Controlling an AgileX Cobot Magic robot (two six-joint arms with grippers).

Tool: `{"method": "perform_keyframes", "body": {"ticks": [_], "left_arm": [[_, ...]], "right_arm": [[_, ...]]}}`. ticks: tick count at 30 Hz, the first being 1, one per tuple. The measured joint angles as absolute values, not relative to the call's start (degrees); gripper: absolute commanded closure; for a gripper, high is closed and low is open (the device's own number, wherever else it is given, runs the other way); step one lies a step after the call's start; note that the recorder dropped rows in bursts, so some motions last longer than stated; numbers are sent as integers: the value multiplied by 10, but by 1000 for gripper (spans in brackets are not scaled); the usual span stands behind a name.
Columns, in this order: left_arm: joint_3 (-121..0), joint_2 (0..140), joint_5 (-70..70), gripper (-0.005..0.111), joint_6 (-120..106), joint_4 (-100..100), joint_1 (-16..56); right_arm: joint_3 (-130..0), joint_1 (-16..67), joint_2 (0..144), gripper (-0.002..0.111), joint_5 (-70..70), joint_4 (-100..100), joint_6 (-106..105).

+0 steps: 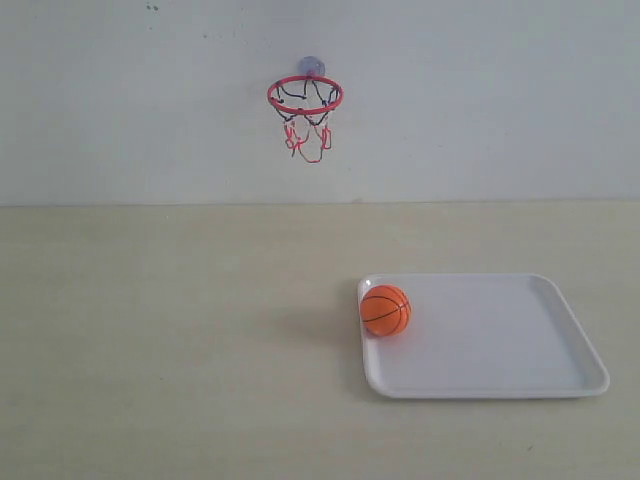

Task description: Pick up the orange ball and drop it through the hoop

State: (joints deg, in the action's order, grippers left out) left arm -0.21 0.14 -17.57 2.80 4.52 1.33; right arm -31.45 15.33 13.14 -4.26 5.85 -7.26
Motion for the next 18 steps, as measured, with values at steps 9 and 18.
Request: {"method": "perform_keyframes", "body": {"ticks": [9,18], "left_arm": [[-2,1,-176,103,28,45,13],[-2,1,-176,103,28,45,13]], "right_arm": [[-565,154,412,108,575,58,0],[-575,159,553,107,662,78,14]]}}
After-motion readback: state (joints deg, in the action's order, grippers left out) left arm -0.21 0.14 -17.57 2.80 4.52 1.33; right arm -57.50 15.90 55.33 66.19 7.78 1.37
